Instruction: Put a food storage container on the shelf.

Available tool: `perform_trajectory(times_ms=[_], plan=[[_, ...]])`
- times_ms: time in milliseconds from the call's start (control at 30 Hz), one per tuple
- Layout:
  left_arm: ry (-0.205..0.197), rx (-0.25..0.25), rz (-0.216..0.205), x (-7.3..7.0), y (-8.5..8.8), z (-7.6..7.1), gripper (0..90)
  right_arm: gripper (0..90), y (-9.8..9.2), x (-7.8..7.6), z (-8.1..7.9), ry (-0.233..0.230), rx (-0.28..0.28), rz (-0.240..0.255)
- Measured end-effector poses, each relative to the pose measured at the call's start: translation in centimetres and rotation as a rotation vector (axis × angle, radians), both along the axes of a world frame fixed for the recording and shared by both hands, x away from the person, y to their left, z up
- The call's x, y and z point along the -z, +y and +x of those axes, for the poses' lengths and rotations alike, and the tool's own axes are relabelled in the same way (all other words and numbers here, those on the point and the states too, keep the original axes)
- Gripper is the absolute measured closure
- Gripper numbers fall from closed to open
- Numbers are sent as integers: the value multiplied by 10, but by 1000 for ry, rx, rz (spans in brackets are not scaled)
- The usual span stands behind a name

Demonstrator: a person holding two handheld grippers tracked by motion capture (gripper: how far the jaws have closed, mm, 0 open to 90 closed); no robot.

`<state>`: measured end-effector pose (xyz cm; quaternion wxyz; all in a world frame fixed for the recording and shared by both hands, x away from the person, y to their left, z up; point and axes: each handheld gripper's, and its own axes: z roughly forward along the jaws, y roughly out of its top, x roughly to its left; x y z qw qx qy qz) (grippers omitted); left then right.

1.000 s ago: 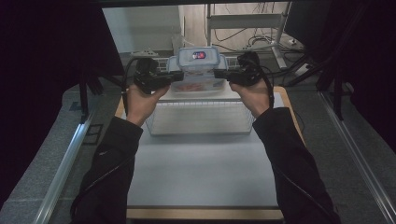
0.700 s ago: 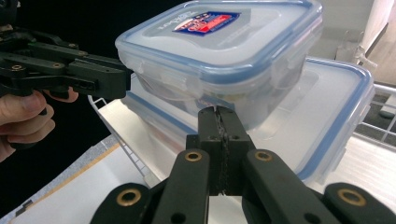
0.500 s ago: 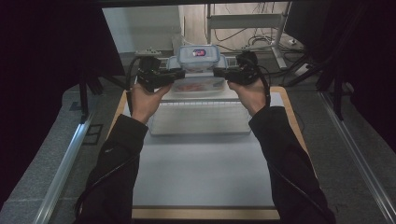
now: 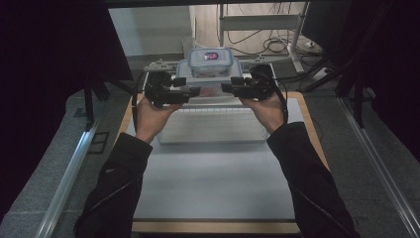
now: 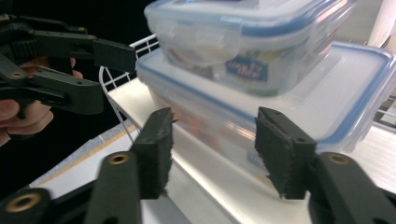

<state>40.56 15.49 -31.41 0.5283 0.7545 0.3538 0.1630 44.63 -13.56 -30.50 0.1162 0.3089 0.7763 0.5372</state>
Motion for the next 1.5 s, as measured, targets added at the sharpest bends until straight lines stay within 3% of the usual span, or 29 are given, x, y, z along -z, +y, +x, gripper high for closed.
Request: perform_trajectory(times_ms=[33,200,467,733,1500], plan=[[1,21,-19,4,1,-3,258,408,0,4,-4,-13,-6,-13],[11,41,-38,17,2,-10,204,350,1,11,-11,-18,-14,-26],[9,48,-29,30,6,-23,135,297,-3,17,-19,-18,-21,-42],[-2,58,15,42,7,-44,108,227,-8,29,-34,-22,-35,-66],[16,72,60,86,5,-90,53,94,-10,58,-77,-43,-91,-146]])
